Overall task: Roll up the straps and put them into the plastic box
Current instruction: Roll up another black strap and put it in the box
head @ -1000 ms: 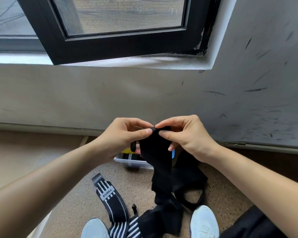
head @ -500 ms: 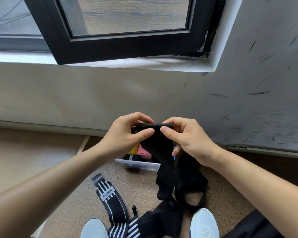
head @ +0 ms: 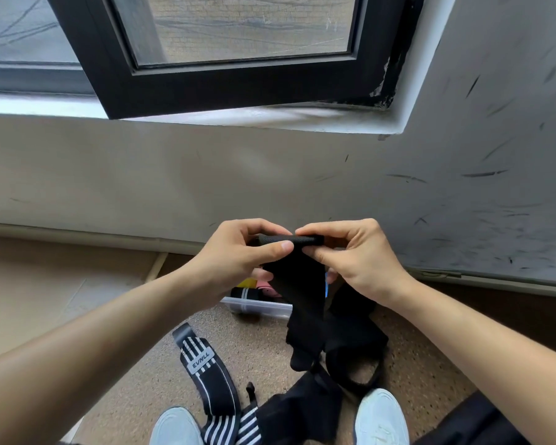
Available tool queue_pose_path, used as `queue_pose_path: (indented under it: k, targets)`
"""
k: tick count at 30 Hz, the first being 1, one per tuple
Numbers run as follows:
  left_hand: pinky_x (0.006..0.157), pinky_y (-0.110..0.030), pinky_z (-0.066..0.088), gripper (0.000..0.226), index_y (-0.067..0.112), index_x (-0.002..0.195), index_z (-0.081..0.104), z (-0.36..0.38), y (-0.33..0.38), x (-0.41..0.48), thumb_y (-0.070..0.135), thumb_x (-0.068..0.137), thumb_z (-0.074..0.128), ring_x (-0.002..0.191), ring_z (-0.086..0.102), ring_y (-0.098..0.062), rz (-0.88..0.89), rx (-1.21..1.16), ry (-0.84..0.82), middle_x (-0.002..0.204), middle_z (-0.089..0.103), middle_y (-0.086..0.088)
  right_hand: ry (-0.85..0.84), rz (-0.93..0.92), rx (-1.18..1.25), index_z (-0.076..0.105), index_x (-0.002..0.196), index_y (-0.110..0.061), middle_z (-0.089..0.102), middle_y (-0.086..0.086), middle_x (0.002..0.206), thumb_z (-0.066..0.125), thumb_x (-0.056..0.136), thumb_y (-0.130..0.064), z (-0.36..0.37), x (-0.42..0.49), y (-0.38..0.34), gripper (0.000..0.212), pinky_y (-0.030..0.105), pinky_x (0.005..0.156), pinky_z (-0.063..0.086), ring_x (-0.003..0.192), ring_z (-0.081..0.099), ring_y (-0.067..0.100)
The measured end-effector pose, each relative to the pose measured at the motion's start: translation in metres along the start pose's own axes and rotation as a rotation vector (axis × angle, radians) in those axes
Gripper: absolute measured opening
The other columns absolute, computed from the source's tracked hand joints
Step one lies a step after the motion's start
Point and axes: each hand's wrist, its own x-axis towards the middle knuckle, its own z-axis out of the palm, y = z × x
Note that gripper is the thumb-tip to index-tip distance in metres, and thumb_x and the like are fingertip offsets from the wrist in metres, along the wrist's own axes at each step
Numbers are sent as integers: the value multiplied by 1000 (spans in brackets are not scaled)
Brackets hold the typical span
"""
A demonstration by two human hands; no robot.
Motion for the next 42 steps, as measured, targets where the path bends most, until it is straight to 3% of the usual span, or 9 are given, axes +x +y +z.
queue_pose_path:
  k: [4, 8, 12, 19, 24, 29, 33, 36, 42]
  targets:
    - [58, -24, 58, 19, 7, 100, 71, 1, -1, 0, -4, 85, 77, 76, 68, -17, 46, -1, 63, 92, 72, -9, -111, 121, 85, 72, 116, -11, 72, 20, 102, 74, 90, -5, -2, 0, -8, 26, 27, 46, 56, 62, 66, 9]
    - [55, -23, 53, 23, 12, 91, 69, 3, -2, 0, -8, 83, 77, 72, 66, -14, 130, 30, 80, 88, 73, -5, -131, 180, 138, 75, 105, -13, 68, 22, 96, 66, 94, -33, 2, 0, -10, 25, 33, 47, 59, 79, 70, 19]
    - [55, -21, 53, 24, 10, 99, 70, 5, -2, 0, -8, 84, 76, 73, 66, -14, 169, 76, 78, 91, 72, -10, -102, 171, 177, 74, 103, -8, 67, 4, 80, 64, 99, -15, 2, 0, -8, 13, 30, 48, 59, 67, 67, 12]
    - [65, -29, 60, 36, 7, 111, 71, 4, 0, -1, 36, 90, 67, 87, 65, -27, -42, -33, -35, 98, 63, -15, -71, 105, 214, 75, 110, -8, 74, 22, 100, 67, 95, 0, 2, 0, -5, 18, 28, 53, 59, 81, 68, 18]
    - [64, -27, 60, 22, 5, 113, 72, 2, -1, -1, 19, 98, 66, 84, 70, -21, 9, -31, -14, 94, 67, -13, -56, 49, 246, 76, 107, -9, 76, 11, 95, 67, 91, 9, 2, 0, -4, 26, 22, 52, 55, 67, 65, 11]
    - [57, -23, 56, 20, 7, 111, 72, 0, -2, 0, 7, 91, 73, 76, 70, -13, 83, -9, 0, 87, 72, -5, -101, 69, 245, 72, 119, -18, 73, 16, 102, 69, 90, 10, 1, 2, -2, 41, 28, 57, 60, 80, 70, 16]
    - [57, -21, 55, 19, 9, 106, 71, 0, -3, 0, -1, 90, 72, 73, 69, -12, 149, -25, 23, 89, 72, -6, -130, 180, 261, 72, 117, -14, 71, 12, 103, 71, 91, -24, -1, 3, -7, 28, 33, 53, 60, 90, 72, 17]
    - [55, -20, 54, 20, 8, 104, 69, 1, -4, 0, -5, 90, 71, 71, 68, -10, 191, -18, 45, 88, 71, -7, -156, 226, 240, 74, 112, -11, 72, 12, 103, 60, 93, -42, 0, 4, -9, 39, 33, 52, 59, 91, 72, 18]
    - [56, -29, 61, 19, 12, 108, 69, 0, -6, 0, 3, 92, 72, 77, 70, -21, 145, 10, 24, 90, 71, -3, -116, 174, 289, 74, 105, -7, 71, 4, 86, 61, 100, -13, -2, 5, -8, 15, 30, 56, 62, 78, 71, 12]
